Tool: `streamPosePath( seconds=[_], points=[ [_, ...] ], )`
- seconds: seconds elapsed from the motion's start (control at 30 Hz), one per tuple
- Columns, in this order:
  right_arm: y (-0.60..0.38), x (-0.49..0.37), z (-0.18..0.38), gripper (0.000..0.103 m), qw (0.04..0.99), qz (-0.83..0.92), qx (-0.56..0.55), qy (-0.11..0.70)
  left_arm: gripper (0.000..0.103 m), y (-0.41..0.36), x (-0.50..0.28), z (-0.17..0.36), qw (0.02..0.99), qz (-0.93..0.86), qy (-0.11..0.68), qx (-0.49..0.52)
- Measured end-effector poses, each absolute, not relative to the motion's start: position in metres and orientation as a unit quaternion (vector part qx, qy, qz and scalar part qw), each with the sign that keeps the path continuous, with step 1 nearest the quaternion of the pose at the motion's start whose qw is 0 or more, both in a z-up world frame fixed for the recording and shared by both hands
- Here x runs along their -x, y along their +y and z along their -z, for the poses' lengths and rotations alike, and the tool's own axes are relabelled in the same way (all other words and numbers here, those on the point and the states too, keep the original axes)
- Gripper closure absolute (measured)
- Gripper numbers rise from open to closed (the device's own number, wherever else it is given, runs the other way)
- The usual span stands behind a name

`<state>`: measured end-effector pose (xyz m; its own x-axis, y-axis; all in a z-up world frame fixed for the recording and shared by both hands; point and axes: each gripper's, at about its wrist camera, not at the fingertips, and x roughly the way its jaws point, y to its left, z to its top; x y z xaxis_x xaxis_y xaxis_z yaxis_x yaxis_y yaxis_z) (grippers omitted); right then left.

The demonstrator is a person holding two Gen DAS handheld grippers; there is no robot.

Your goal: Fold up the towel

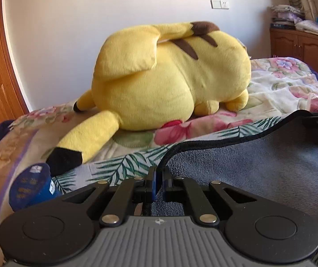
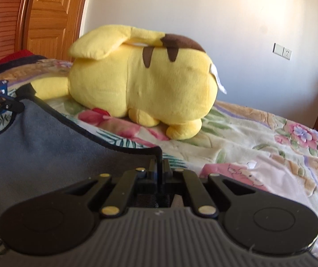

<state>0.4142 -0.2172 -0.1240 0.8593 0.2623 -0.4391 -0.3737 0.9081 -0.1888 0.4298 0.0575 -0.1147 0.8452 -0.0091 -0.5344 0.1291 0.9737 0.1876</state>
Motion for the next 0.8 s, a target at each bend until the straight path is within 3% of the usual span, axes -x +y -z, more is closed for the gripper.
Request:
streamPosePath(
  seconds=[0.2,0.3,0.37,0.4,0.43,0.47,0.8],
  points=[
    [-0.218,-0.417,0.129,0.098,0.953,-0.162,0.137,0.216,0.102,0.055,-0.429,0.118,0.951,0.032,0.284,-0.114],
    [-0.219,-0.417,0.129,0.092,0.952,-0.161,0.133,0.224,0.089,0.053,-0.423,0.117,0.95,0.035,0.288,-0.116],
    [-0.219,-0.413,0.128,0.089,0.95,-0.164,0.132,0.229,0.086,0.052,-0.418,0.115,0.95,0.038,0.29,-0.109],
    [-0.219,-0.41,0.126,0.082,0.95,-0.164,0.133,0.229,0.085,0.051,-0.414,0.114,0.95,0.039,0.292,-0.107],
    [-0.219,-0.408,0.125,0.065,0.95,-0.163,0.134,0.23,0.084,0.05,-0.409,0.112,0.949,0.042,0.294,-0.106],
    [-0.219,-0.404,0.122,0.061,0.95,-0.164,0.134,0.229,0.083,0.049,-0.405,0.11,0.949,0.044,0.295,-0.107],
    [-0.224,-0.355,0.076,0.061,0.95,-0.18,0.105,0.235,0.078,0.035,-0.35,0.074,0.948,0.063,0.298,-0.098]
  ],
)
